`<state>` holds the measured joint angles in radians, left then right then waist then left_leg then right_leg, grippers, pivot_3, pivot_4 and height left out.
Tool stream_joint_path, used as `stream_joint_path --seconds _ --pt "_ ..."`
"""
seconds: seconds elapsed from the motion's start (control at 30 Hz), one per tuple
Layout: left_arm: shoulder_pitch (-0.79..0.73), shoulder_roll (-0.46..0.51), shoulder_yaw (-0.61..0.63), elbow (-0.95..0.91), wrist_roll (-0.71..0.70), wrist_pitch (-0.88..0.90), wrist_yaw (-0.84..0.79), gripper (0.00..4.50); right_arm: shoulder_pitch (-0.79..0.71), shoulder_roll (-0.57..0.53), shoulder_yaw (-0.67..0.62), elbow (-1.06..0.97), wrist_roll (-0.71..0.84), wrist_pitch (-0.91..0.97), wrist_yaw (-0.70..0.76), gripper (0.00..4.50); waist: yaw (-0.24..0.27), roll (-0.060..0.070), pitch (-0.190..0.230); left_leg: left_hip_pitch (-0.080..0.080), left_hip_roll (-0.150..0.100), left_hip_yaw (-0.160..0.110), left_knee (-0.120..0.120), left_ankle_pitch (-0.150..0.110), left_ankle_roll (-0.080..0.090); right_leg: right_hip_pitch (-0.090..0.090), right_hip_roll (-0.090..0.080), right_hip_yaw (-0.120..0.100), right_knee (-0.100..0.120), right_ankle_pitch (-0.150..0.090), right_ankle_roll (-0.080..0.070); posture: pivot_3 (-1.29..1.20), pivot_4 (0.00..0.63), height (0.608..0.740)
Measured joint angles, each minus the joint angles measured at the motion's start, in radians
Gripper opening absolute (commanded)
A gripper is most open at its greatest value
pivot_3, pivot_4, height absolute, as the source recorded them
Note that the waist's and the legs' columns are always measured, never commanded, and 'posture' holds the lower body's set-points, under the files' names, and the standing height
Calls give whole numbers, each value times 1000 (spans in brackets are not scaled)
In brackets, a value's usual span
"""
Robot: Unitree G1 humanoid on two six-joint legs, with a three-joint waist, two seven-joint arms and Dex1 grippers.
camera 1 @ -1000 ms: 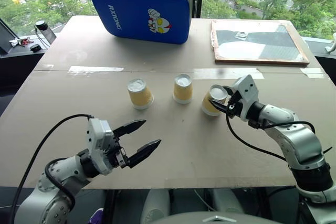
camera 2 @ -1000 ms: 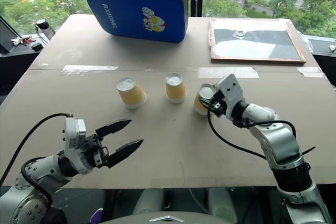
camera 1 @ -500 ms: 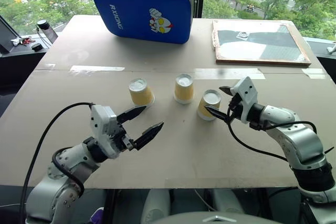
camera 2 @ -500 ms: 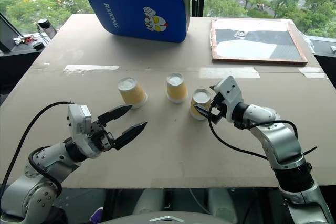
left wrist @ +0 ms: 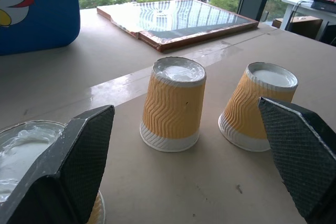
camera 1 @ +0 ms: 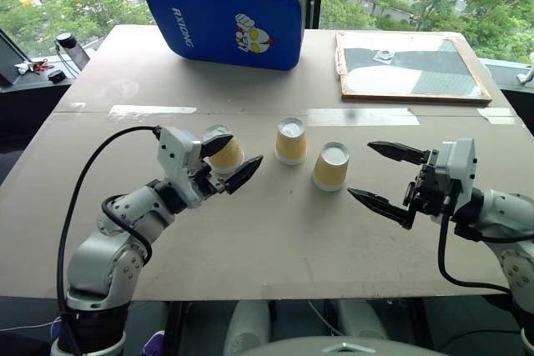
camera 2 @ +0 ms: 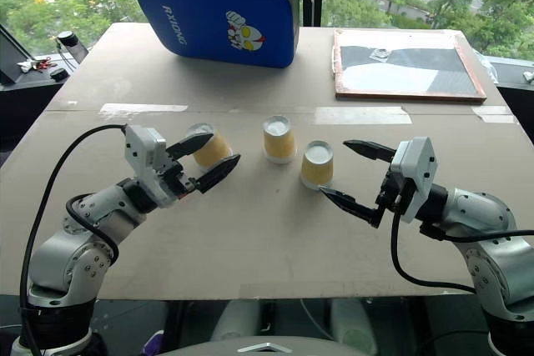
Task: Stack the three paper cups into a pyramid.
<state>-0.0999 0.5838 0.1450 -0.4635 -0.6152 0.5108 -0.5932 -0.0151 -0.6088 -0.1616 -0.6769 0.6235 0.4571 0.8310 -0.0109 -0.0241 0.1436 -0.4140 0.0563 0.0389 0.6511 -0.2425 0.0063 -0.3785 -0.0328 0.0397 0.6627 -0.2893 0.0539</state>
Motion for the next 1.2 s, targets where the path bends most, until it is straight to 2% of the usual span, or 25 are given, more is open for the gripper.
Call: stream_joint_path --seconds 0.2,0.43,0.5,0.7,0.8,0.87,0.9,1.1,1.2 --pt "-112 -28 -71 51 61 40 47 4500 81 -5 -18 -60 23 -34 0 4454 4 0 0 0 0 0 1 0 0 0 0 0 0 0 0 0 150 740" --pt "-244 -113 -182 154 136 70 92 4500 208 -6 -105 -95 21 -91 -13 4454 6 0 0 0 -1 -1 1 0 0 0 1 0 0 0 0 0 150 740" --pt "-318 -167 -218 231 177 68 108 4500 265 -6 -139 -114 13 -113 -26 4454 11 -1 0 -1 -1 0 2 0 0 1 1 -1 0 0 0 0 150 740" --pt "-382 -202 -249 343 247 38 95 4500 316 -6 -161 -145 10 -130 -56 4454 10 0 0 0 -1 0 2 0 0 1 1 -1 0 0 0 0 150 740" --pt "-401 -214 -266 401 273 18 78 3745 329 -6 -164 -158 9 -136 -68 4500 11 0 0 0 -1 0 2 0 0 1 1 -1 0 0 0 0 150 740" --pt "-409 -232 -272 433 282 -7 60 2758 342 -6 -165 -167 8 -137 -77 4500 13 -1 0 -1 -1 1 2 0 0 1 1 -1 0 0 0 0 150 740" --pt "-410 -234 -272 441 286 -16 52 2437 343 -6 -165 -170 8 -138 -79 4500 15 -1 0 -1 -1 1 2 0 0 1 1 -1 0 0 0 0 150 740" --pt "-413 -238 -263 472 286 -58 -9 2420 364 -6 -169 -176 2 -151 -98 4500 21 -1 0 -1 -1 3 2 0 0 1 1 -1 0 0 0 0 150 740" --pt "-396 -215 -234 417 246 -43 -54 2420 364 -6 -169 -178 1 -155 -106 4500 20 -1 0 -1 -1 4 2 0 0 1 1 -1 0 0 0 0 150 740"
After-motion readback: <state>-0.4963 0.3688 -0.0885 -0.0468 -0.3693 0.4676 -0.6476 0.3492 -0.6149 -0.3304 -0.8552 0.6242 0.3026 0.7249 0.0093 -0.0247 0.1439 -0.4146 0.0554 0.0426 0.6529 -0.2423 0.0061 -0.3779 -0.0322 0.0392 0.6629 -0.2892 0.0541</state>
